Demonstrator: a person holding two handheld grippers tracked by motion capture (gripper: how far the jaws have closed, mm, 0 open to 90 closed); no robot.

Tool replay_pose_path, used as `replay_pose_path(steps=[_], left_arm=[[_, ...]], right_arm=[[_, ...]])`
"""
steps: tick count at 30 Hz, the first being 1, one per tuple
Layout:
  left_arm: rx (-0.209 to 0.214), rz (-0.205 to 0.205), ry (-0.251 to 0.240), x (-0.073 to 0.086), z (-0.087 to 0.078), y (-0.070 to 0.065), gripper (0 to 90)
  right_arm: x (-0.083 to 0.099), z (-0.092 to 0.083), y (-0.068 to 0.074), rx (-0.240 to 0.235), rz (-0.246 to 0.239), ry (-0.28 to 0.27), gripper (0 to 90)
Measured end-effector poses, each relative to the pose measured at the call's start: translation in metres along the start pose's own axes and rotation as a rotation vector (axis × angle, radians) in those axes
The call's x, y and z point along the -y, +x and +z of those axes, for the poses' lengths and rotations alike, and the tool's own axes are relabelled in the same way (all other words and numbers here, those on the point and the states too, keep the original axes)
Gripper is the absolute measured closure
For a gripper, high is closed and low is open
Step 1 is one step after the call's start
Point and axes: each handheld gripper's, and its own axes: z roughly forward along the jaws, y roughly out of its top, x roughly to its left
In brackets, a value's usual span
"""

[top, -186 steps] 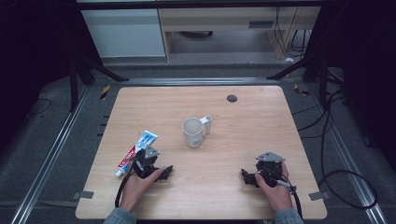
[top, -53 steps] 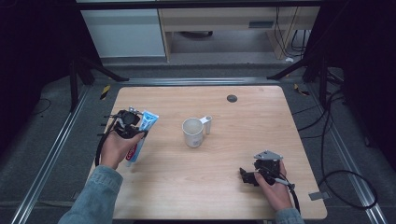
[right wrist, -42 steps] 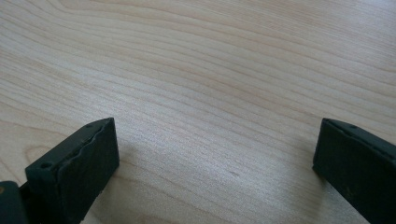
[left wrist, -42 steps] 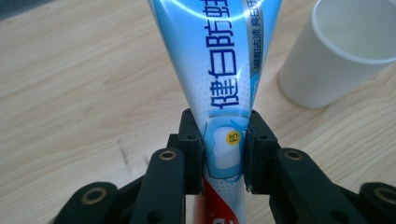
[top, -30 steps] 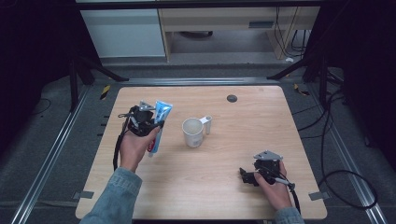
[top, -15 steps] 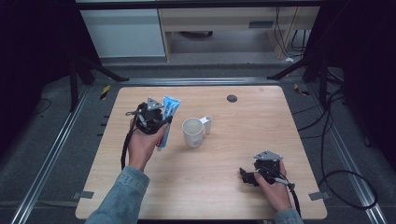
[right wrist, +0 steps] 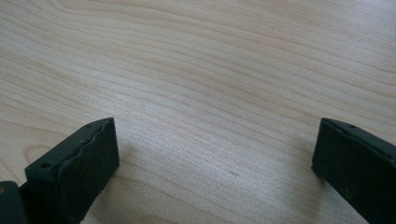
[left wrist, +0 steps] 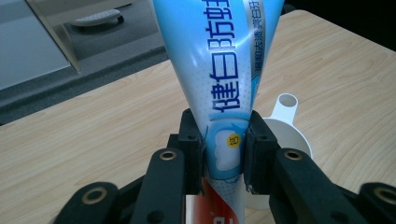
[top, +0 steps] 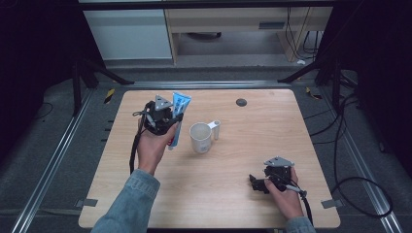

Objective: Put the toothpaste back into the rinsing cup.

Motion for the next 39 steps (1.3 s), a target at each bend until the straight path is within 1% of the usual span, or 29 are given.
replay_pose_path(steps=[6, 11, 13, 18, 22, 24, 26, 27, 29, 33, 36, 39], left_arm=[[-0.011, -0.017, -0.043, -0.004, -0.003, -0.003, 72.3], [-0.016, -0.01, -0.064, -0.007, -0.005, -0.009, 72.3], [-0.019, -0.019, -0.079, -0.007, -0.005, -0.011, 72.3], [-0.024, -0.022, -0.097, -0.007, -0.007, -0.015, 72.3], [-0.03, -0.026, -0.103, -0.006, -0.006, -0.019, 72.2], [-0.04, -0.032, -0.106, -0.005, -0.006, -0.021, 72.3], [-0.05, -0.048, -0.117, -0.002, -0.007, -0.025, 72.3], [-0.05, -0.048, -0.117, -0.002, -0.007, -0.025, 72.2], [-0.068, -0.056, -0.134, -0.001, -0.008, -0.028, 72.3], [-0.077, -0.055, -0.141, -0.001, -0.009, -0.031, 72.2], [-0.092, -0.044, -0.152, -0.001, -0.009, -0.035, 72.3], [-0.097, -0.05, -0.168, -0.002, -0.009, -0.036, 72.2]], right_arm=[[0.0, 0.0, 0.0, 0.001, 0.0, 0.0, 0.8], [0.0, 0.0, 0.0, 0.0, 0.0, 0.0, 0.8], [0.0, 0.0, 0.0, 0.001, 0.0, 0.0, 0.8], [0.0, 0.0, 0.0, 0.001, -0.001, 0.0, 0.7], [0.0, 0.0, 0.0, 0.001, 0.0, 0.0, 0.8], [0.0, 0.0, 0.0, 0.001, -0.001, 0.0, 0.7], [0.0, 0.0, 0.0, 0.0, 0.0, 0.0, 0.7], [0.0, 0.0, 0.0, 0.0, -0.001, 0.0, 0.7], [0.0, 0.0, 0.0, 0.0, -0.001, 0.0, 0.7], [0.0, 0.0, 0.0, -0.001, -0.001, 0.0, 0.7], [0.0, 0.0, 0.0, -0.001, -0.001, 0.0, 0.7], [0.0, 0.0, 0.0, -0.001, 0.001, 0.001, 0.7]])
